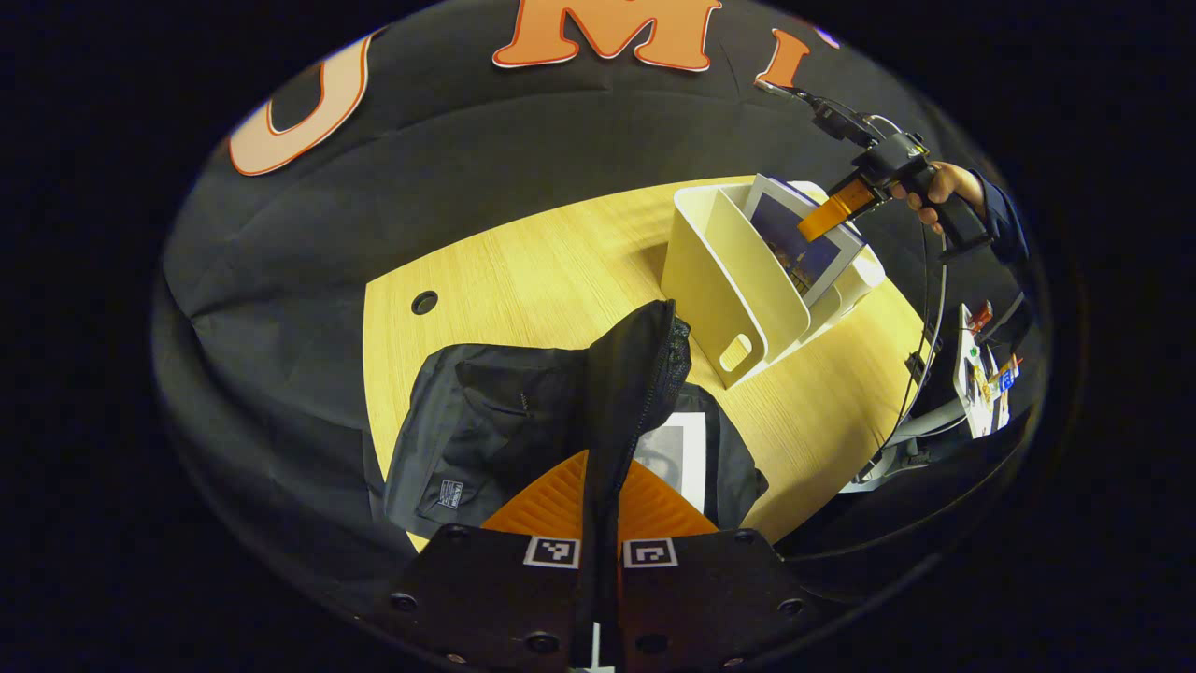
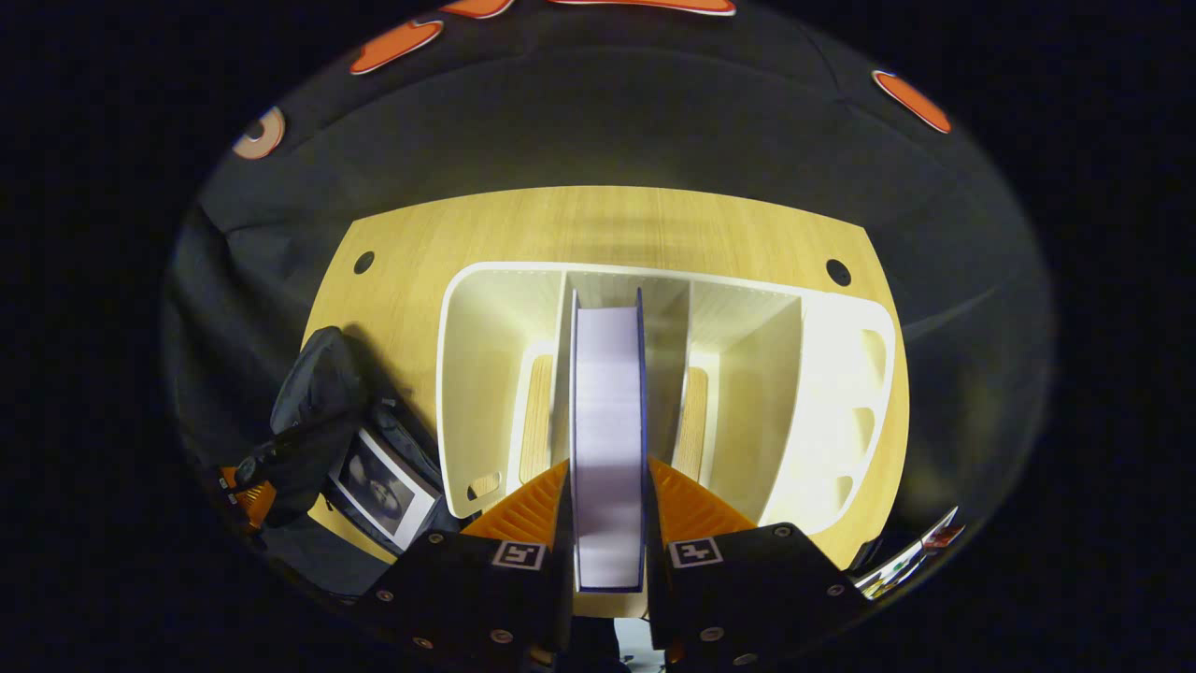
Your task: Open the schoolbag, grab two books from the bookshelf and put them into the schoolbag.
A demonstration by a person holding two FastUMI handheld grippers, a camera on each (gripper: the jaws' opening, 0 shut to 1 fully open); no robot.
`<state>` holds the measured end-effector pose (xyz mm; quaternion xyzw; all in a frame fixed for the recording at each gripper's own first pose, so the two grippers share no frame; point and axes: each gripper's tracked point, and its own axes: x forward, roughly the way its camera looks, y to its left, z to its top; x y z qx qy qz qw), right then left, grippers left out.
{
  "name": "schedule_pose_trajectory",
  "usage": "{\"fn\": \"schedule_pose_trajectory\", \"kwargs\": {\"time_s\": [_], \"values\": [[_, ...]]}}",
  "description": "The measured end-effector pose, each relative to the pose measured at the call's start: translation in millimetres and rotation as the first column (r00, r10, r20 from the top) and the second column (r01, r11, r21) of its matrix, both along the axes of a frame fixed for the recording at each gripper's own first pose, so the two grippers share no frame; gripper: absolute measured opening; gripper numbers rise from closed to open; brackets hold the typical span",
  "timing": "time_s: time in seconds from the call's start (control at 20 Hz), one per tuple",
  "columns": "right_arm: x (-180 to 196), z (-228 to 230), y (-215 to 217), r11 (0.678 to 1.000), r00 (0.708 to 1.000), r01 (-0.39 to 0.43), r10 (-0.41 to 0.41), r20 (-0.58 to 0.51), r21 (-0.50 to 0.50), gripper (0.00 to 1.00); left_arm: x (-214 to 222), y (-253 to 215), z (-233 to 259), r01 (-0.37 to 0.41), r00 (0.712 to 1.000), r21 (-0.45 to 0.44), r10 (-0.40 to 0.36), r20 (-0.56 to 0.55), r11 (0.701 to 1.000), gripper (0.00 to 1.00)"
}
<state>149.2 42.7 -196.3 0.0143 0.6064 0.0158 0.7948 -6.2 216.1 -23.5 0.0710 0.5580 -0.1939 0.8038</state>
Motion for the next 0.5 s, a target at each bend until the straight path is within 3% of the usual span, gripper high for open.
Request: {"fn": "schedule_pose_trajectory", "kwargs": {"time_s": [0.3, 0.5], "values": [[-22, 17, -11, 0.997, 0.997, 0.060, -0.058, 0.044, -0.043, 0.27, -2, 4, 0, 0.058, 0.998, -0.022, -0.058, 0.013, 0.998, 0.03], [-47, 35, -9, 0.995, 0.993, 0.102, -0.102, 0.054, -0.006, 0.27, -4, 5, 2, 0.096, 0.995, -0.034, -0.096, 0.026, 0.995, 0.03]]}}
